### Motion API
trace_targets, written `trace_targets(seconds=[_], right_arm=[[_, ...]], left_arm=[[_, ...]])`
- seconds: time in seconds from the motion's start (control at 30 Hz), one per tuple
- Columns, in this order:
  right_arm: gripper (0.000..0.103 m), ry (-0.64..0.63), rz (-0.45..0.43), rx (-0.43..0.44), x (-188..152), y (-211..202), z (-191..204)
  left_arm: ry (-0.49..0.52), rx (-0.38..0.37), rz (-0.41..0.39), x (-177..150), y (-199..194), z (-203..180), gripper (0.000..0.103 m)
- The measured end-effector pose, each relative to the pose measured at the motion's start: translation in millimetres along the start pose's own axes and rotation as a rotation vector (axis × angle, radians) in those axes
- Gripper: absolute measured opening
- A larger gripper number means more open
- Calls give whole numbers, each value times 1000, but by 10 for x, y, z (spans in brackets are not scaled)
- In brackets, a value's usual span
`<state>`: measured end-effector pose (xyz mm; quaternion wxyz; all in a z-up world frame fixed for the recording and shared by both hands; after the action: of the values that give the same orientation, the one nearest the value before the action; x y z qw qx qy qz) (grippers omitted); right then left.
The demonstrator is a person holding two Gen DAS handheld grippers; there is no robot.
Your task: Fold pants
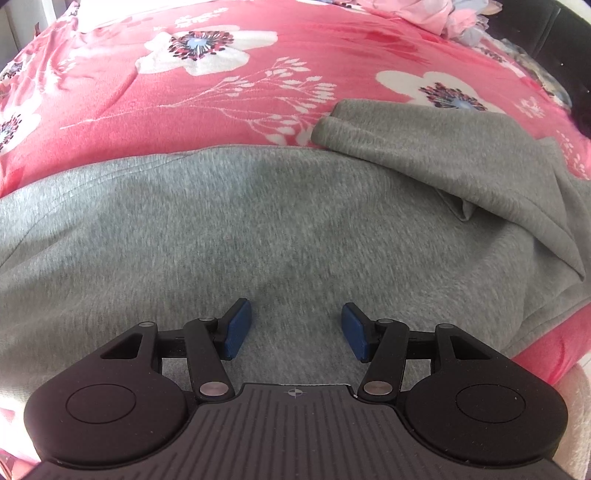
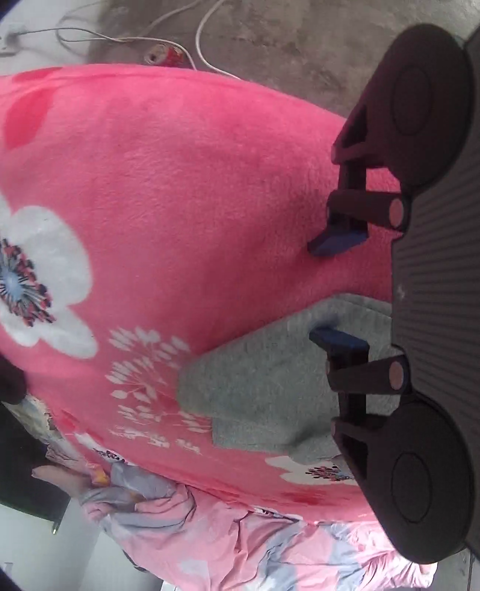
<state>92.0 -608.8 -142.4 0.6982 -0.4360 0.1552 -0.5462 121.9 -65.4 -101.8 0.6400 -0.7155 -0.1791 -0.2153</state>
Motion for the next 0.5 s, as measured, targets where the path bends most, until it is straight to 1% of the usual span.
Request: trace_targets(seconds=[0.07, 0.17, 0.23, 0.3, 0.33, 0.37, 0.4, 0.43, 0.5], right_arm=[[103, -83, -23, 23, -33, -16, 221], [103, -225, -102, 64, -66, -129, 751], [103, -367, -157, 120, -164, -252, 1253], [103, -564, -184, 192, -437, -332, 1807], [103, -667, -170, 238, -635, -342, 2069], [103, -759, -137, 278, -828, -328, 2271], [103, -876, -81, 320, -1069, -288, 2510], [103, -959, -36, 339, -1283, -256, 2628], [103, -1113, 109, 365, -1749, -172, 2759]], left_arm=[[-4, -1, 1, 0, -2, 0, 103], [-8, -3, -2, -4, -4, 3, 103], [-9, -4, -5, -12, -8, 6, 103], [-9, -4, -6, -14, -11, 7, 103], [-10, -5, -6, -15, -12, 9, 103], [-13, -5, -5, -13, -12, 9, 103], [-17, -6, -5, -12, -12, 12, 103], [-19, -7, -5, -13, -10, 15, 103], [-23, -10, -5, -14, -9, 21, 103]])
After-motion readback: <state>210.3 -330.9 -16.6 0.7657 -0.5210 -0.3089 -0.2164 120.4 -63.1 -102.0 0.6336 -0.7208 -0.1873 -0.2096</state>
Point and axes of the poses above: each gripper's, at about its wrist camera, not at the fingertips, and y roughly the way its jaws point, z to its left, x to its top, the point moved 1 cm from there along y, roughly the way its jaws point, and after that the axes turned 6 degrees about -z, right-handed, at the moved point
